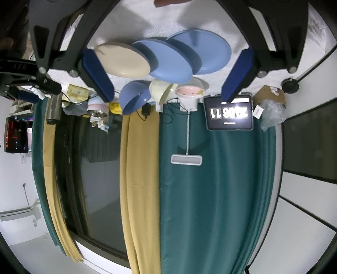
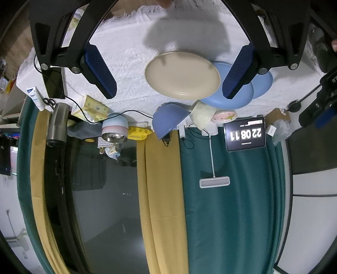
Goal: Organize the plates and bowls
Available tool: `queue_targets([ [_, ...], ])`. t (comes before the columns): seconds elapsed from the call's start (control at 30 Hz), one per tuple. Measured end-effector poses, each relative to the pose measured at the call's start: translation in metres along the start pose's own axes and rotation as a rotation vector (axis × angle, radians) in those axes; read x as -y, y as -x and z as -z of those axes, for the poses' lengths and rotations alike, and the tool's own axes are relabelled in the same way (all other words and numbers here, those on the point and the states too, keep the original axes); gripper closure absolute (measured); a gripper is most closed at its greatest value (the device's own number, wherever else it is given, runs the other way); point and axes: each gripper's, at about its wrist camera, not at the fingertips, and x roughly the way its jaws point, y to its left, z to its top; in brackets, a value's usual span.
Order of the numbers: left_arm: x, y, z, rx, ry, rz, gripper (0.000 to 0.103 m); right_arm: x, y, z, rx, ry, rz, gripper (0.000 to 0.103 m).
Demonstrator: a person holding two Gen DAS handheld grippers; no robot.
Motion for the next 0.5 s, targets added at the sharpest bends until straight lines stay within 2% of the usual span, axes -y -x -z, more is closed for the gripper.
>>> queue_targets([
  [0.5, 0.0003, 0.0008, -0.0003, 0.001, -0.002, 0.001, 0.0, -0.003, -0.0013, -0.0007, 0.0, 0.002, 0.002, 0.0],
])
